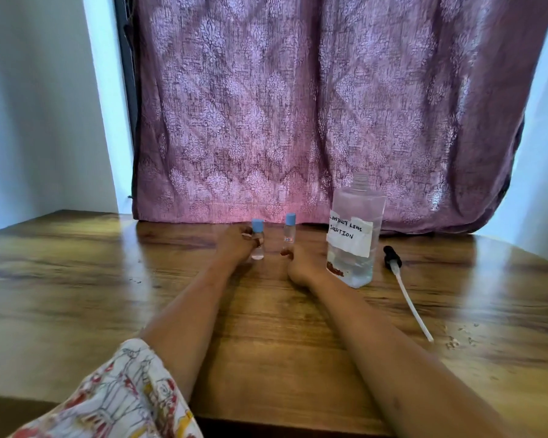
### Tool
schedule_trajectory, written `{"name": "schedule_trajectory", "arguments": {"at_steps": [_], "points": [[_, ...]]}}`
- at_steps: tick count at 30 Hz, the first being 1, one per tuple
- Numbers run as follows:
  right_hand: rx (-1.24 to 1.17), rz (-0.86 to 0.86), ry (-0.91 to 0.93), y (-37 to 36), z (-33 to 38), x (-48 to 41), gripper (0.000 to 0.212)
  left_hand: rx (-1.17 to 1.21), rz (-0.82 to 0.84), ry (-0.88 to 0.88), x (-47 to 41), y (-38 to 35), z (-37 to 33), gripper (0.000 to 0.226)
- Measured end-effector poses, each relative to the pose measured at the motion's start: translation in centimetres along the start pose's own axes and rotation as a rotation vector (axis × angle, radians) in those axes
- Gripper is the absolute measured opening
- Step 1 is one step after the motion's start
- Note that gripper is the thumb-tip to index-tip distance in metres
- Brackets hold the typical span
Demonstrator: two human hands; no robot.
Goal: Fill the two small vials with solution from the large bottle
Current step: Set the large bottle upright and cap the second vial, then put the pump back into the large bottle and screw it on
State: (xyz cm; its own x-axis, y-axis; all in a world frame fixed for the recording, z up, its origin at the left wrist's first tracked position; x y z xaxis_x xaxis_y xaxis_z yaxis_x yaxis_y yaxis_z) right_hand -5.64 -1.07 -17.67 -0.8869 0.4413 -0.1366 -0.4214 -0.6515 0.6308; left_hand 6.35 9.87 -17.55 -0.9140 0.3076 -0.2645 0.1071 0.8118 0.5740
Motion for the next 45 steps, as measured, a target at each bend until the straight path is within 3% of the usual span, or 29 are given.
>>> {"name": "schedule_trajectory", "arguments": {"at_steps": [5,9,18,22,25,28,33,36,38,40,42,45], "points": [[0.036,-0.097,-0.076,-0.8,0.2,-2.9,0.059,-0.132,0.007,-0.073,-1.1,-0.6,-0.8,0.039],[0.034,-0.062,-0.164,-0.8,0.1,-4.6,0.081,-0.195,0.008,-0.119,-2.3,-0.9,-0.4,0.041],[0.094,-0.037,-0.165,-0.4,-0.4,-4.9,0.087,-0.175,0.017,-0.105,-2.7,-1.6,-0.4,0.049],[0.156,-0.012,-0.144,0.1,-0.3,-4.0,0.091,-0.240,0.118,-0.002,-2.4,-0.5,0.0,0.077],[0.149,-0.004,-0.121,0.4,-0.3,-3.1,0.071,-0.319,0.167,0.060,-1.9,1.7,0.0,0.080],[0.177,0.048,-0.084,0.3,0.1,-1.9,0.052,-0.324,0.151,0.088,-0.3,3.5,0.0,0.064],[0.280,0.215,-0.052,2.4,1.0,1.7,0.069,-0.073,0.081,0.069,2.4,3.3,-1.4,0.040],[0.255,0.343,-0.069,5.6,1.1,4.8,0.048,0.132,0.123,0.020,4.4,1.5,-3.6,0.034],[0.165,0.357,-0.162,8.4,0.2,6.8,0.023,0.162,0.183,-0.059,6.0,-0.2,-5.4,0.040],[0.085,0.316,-0.288,11.2,-1.2,8.0,0.003,0.155,0.229,-0.140,7.7,-1.9,-7.3,0.063],[0.080,0.206,-0.366,13.9,-2.8,8.6,0.013,0.128,0.248,-0.219,9.2,-3.6,-9.1,0.089],[0.065,-0.137,-0.356,16.9,-5.2,7.9,0.017,0.118,0.246,-0.255,10.8,-5.5,-10.9,0.114]]}}
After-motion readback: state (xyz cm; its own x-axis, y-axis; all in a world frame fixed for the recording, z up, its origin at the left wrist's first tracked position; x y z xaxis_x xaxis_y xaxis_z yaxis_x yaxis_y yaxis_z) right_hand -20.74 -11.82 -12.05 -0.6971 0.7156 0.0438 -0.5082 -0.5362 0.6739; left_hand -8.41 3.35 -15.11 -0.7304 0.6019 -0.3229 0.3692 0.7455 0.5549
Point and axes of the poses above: each hand's wrist, its own x-axis away from the middle knuckle, its own y-axis out of the back of the hand, z = x × y, the point moved 1 cm from there along -x, towards the middle knuckle, and after that the axes turned 9 degrees about -x, right-handed, at the moved point
